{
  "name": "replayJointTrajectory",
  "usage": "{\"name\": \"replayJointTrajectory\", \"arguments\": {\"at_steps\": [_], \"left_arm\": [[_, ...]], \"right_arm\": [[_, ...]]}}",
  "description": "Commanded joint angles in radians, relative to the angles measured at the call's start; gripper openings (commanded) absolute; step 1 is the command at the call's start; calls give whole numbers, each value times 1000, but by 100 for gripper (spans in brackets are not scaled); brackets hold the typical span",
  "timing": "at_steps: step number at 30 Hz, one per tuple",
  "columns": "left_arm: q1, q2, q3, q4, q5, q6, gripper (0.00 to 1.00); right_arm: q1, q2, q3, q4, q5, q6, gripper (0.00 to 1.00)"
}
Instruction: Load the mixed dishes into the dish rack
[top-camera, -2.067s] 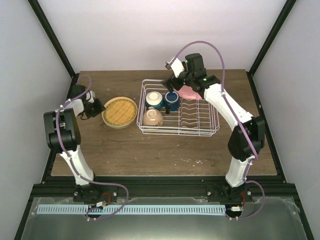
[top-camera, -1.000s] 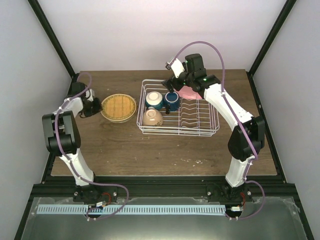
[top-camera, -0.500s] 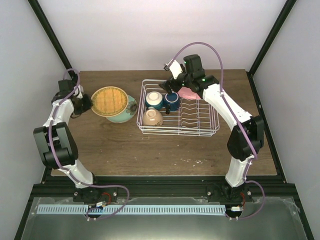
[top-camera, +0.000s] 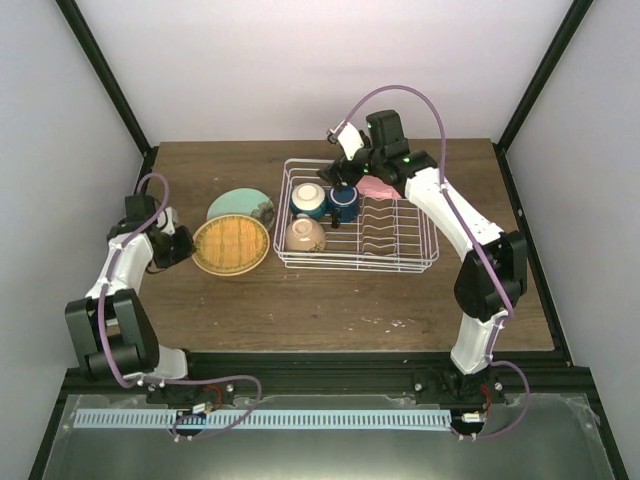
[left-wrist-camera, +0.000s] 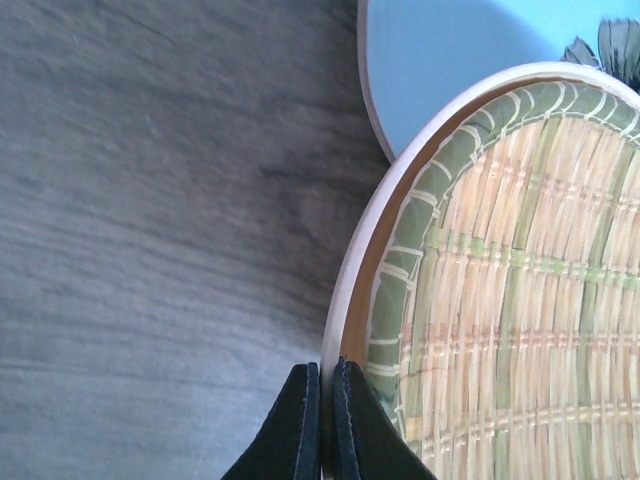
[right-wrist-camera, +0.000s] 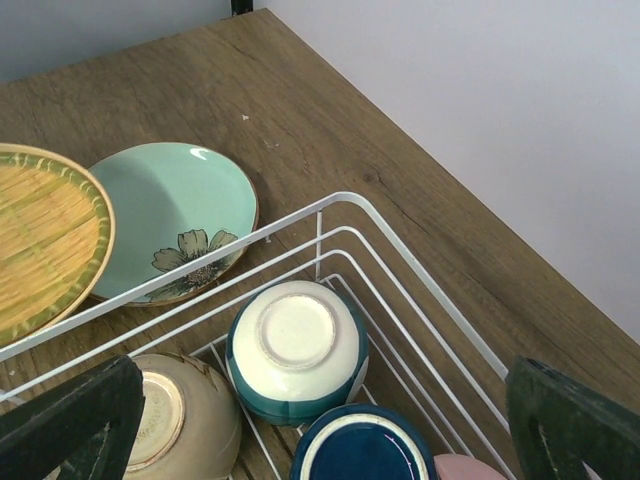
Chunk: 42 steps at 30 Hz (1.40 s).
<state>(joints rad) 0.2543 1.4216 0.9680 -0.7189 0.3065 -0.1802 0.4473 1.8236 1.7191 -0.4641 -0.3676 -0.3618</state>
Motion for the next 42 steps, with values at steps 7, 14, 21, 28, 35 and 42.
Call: {"name": "replayJointTrajectory", "arguments": {"at_steps": [7, 14, 21, 28, 35, 42], "left_arm": [[-80, -87, -59, -52, 47, -80, 0], [-82, -56, -53, -159, -13, -154, 0], [-82, -94, -150, -149, -14, -238, 0], [-87, -171, -162, -218, -52, -266, 0], [-87, -170, -162, -228, -75, -276, 5], [-87, -142, -164, -236, -60, -268, 27]], "right_arm": [[13, 15, 25, -5, -25, 2, 100], [15, -2, 0, -7, -13, 2, 100], [18, -4, -6, -8, -10, 3, 100], [22, 3, -7, -11, -17, 3, 100], [28, 6, -10, -10, -20, 2, 100], [28, -1, -26, -12, 0, -2, 100]]}}
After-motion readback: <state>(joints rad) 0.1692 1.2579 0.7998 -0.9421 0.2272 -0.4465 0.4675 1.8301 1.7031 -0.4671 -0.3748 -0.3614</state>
